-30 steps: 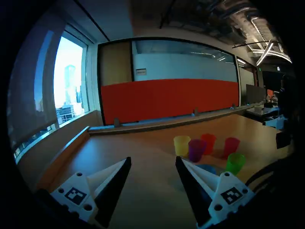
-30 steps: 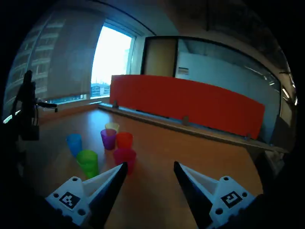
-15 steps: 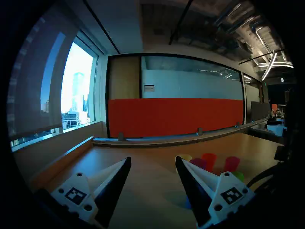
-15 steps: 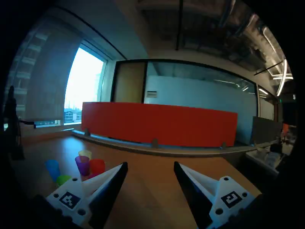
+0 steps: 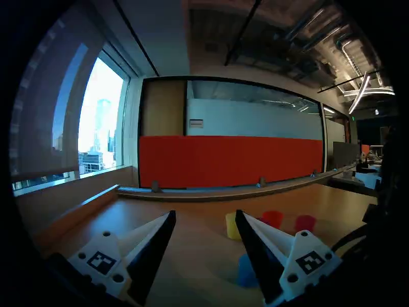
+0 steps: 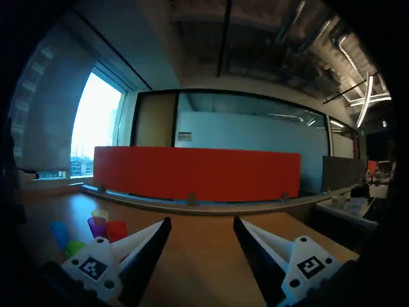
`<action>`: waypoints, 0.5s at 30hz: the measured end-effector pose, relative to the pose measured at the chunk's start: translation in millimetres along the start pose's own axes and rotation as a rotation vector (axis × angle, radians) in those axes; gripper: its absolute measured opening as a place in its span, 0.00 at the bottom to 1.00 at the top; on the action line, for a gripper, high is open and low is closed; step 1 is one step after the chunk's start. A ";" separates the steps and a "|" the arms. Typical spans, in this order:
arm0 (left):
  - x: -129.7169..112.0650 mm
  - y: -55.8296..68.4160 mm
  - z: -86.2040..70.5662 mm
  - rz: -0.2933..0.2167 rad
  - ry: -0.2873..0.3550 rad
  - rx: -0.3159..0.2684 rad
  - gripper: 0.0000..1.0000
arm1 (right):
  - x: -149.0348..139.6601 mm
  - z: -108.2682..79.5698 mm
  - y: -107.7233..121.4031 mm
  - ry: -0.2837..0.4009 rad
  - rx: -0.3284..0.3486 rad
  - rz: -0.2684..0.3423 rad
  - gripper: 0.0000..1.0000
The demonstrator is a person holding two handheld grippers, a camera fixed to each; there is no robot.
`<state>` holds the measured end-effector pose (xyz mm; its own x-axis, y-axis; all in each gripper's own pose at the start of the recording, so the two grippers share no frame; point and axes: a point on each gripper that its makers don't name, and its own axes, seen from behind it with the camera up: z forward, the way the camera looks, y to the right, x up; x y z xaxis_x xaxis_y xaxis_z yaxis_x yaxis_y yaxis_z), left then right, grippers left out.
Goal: Pour water
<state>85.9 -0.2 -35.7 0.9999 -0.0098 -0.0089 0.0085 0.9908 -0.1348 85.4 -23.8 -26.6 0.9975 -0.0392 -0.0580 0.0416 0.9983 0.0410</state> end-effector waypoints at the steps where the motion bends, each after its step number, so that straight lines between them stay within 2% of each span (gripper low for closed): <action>1: -1.4 1.1 0.7 -0.001 0.003 -0.001 0.86 | -2.8 0.0 0.4 -0.001 -0.005 0.003 0.94; 6: -9.0 3.1 4.1 -0.004 0.017 0.012 0.86 | -15.1 1.3 0.2 -0.018 -0.016 0.005 0.94; 15: -30.2 -0.2 8.5 0.036 0.012 0.063 0.86 | -24.7 -1.0 7.9 -0.035 -0.041 -0.029 0.95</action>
<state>55.8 1.0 -27.0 0.9994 0.0251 -0.0249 -0.0269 0.9970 -0.0720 61.0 -14.9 -25.9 0.9973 -0.0691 -0.0232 0.0691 0.9976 -0.0007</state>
